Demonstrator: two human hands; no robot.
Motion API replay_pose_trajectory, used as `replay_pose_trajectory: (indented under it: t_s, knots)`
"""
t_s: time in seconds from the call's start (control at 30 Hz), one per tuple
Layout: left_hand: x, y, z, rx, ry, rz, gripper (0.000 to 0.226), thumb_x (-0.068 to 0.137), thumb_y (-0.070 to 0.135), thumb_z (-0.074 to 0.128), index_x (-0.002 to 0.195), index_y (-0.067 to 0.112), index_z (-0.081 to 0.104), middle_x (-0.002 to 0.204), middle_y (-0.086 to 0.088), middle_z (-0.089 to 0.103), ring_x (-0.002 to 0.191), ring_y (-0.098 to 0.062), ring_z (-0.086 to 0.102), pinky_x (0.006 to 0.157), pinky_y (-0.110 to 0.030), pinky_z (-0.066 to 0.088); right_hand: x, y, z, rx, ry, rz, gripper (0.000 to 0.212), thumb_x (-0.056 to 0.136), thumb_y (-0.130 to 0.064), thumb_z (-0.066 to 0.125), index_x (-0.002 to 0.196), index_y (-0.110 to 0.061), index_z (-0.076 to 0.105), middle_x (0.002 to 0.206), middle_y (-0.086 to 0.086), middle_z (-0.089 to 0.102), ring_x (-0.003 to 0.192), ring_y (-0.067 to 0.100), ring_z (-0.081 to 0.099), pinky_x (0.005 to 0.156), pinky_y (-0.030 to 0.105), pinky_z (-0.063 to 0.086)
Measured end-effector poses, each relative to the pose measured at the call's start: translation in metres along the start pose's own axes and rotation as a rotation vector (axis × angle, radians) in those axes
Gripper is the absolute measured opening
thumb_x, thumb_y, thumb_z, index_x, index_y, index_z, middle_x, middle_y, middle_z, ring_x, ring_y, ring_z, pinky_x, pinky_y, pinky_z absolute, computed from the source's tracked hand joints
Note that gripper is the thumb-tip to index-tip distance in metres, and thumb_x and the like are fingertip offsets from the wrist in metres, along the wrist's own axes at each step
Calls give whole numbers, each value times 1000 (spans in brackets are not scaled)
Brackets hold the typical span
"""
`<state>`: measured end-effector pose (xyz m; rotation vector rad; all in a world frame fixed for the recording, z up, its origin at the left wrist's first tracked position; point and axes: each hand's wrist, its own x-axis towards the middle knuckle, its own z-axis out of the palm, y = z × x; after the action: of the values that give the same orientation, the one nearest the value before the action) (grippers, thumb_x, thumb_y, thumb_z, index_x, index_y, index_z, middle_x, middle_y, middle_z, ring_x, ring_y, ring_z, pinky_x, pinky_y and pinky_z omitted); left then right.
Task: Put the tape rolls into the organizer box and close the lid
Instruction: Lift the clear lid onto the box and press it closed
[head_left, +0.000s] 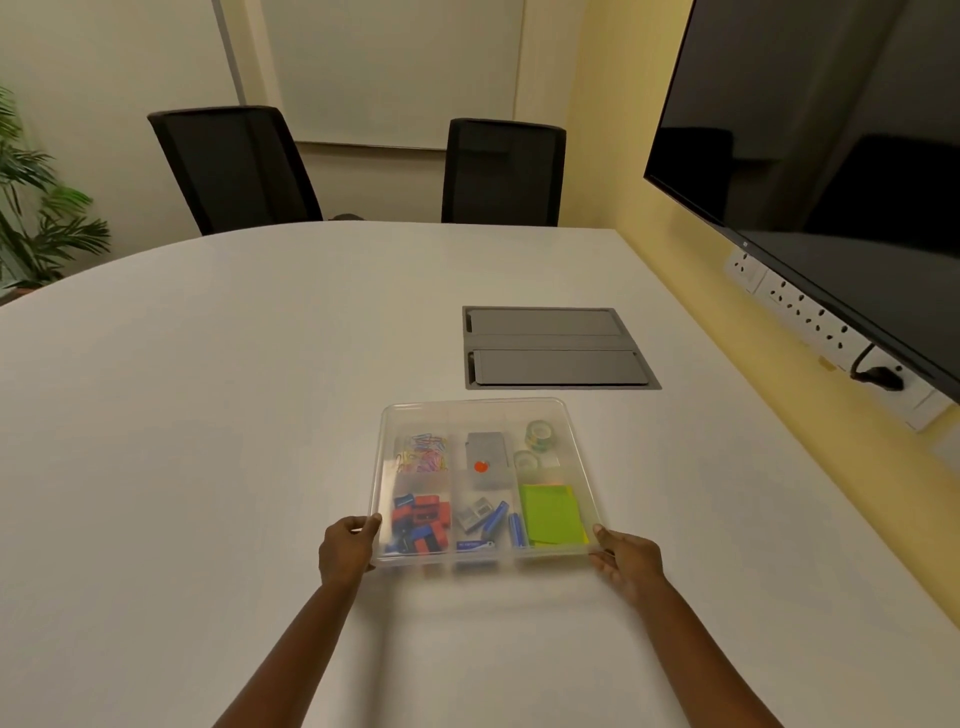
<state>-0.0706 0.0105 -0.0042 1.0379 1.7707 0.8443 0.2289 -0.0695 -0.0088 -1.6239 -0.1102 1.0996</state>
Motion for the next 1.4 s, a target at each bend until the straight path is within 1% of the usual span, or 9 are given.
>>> replay_pose_trajectory:
  t_s: [0.2, 0.43, 0.67, 0.77, 0.93, 1.07, 1.13, 1.2, 1.4]
  knots:
    - [0, -7, -4, -76, -50, -45, 32, 87, 12, 59, 111, -9, 58, 116, -28, 61, 101, -45, 59, 80, -48, 53, -5, 4, 3, -48, 27, -23, 33, 85, 3, 61, 112, 21, 53, 66, 14, 55, 58, 23, 54, 33, 14, 49]
    - [-8, -13, -27, -107, -454, -47, 36, 89, 9, 56, 122, -3, 50, 102, -13, 56, 90, -24, 56, 87, -37, 47, -3, 5, 1, -61, 78, -79, 30, 86, 2, 61, 108, 21, 54, 71, 14, 58, 56, 22, 54, 31, 13, 49]
    - [-5, -9, -30, -126, -506, -135, 32, 87, -2, 55, 118, -7, 50, 82, -10, 55, 74, -18, 55, 58, -22, 57, -3, 9, 1, -116, 104, -155, 25, 85, 0, 63, 103, 17, 58, 92, 20, 56, 53, 22, 53, 30, 11, 47]
    - [-4, -6, -27, -166, -471, -193, 34, 86, -6, 54, 119, -9, 48, 86, -14, 56, 75, -22, 56, 51, -20, 57, -8, 10, 1, -370, 129, -258, 26, 88, -6, 61, 102, 15, 59, 93, 20, 59, 61, 32, 58, 47, 21, 55]
    - [-7, -5, -15, 76, -305, -29, 51, 84, 0, 60, 130, -4, 39, 113, -24, 53, 100, -34, 54, 79, -39, 50, -28, 30, 26, -1175, 211, -663, 40, 99, -11, 38, 138, -2, 36, 150, 23, 30, 140, 34, 27, 113, 47, 26]
    - [-15, -11, 2, 406, -272, 214, 77, 87, 25, 59, 143, 0, 12, 152, -22, 21, 140, -33, 25, 112, -42, 28, -60, 59, 63, -1336, 60, -978, 50, 98, -31, 23, 119, -3, 59, 120, 21, 64, 120, 35, 57, 96, 57, 46]
    - [-17, -14, 7, 430, -303, 224, 88, 86, 34, 58, 144, 1, 0, 157, -17, 5, 145, -29, 9, 117, -43, 17, -71, 72, 73, -1470, 2, -1046, 67, 96, -46, 4, 131, -5, 43, 124, 4, 61, 144, 22, 19, 118, 45, 16]
    - [-17, -15, 8, 443, -321, 233, 91, 86, 38, 56, 144, 3, -6, 157, -15, -4, 146, -28, 3, 118, -44, 13, -75, 82, 78, -1561, -22, -1101, 76, 94, -49, -6, 134, -8, 44, 129, 1, 59, 143, 15, -22, 116, 40, -7]
    - [-18, -16, 8, 532, -351, 263, 88, 88, 41, 50, 144, 7, -10, 157, -12, -10, 146, -28, 2, 118, -52, 15, -82, 84, 78, -1627, -94, -1088, 70, 92, -54, 7, 130, -16, 52, 142, 7, 49, 142, 16, -21, 110, 39, 0]
